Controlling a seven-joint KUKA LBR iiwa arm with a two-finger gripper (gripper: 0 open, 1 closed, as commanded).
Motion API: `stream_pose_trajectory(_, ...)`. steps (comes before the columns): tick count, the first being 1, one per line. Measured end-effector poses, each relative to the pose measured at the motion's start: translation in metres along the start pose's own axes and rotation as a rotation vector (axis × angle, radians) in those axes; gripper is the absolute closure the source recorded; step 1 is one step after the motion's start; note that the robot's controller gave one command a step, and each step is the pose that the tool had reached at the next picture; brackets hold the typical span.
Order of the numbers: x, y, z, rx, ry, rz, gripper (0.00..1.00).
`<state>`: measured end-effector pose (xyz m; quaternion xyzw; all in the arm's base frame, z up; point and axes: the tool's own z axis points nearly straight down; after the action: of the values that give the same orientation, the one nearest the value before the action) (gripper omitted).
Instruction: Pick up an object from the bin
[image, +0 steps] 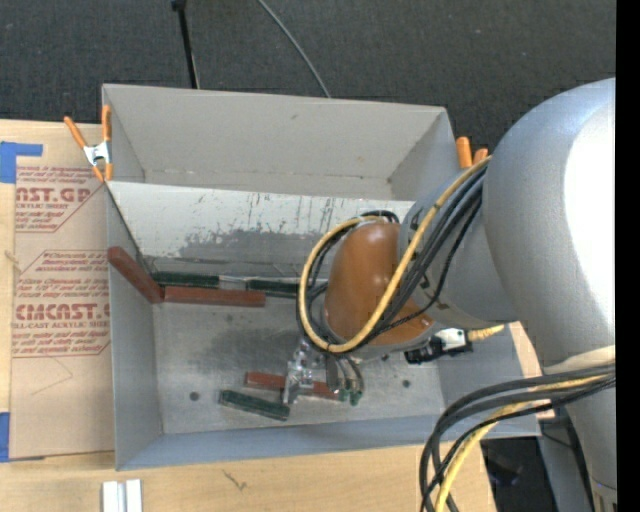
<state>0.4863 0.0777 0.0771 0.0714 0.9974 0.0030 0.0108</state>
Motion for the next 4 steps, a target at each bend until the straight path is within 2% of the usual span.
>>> stream_pose_trajectory(1,0.001,0.0,-0.003,0.001,0.004,0.0,1.0)
stream_pose_trajectory(2,0.005,-0.002,-0.02,0.008,0.025,0.0,1.0)
stream_pose_trajectory(4,0.003,-0.001,-0.06,0.007,0.021,0.0,1.0)
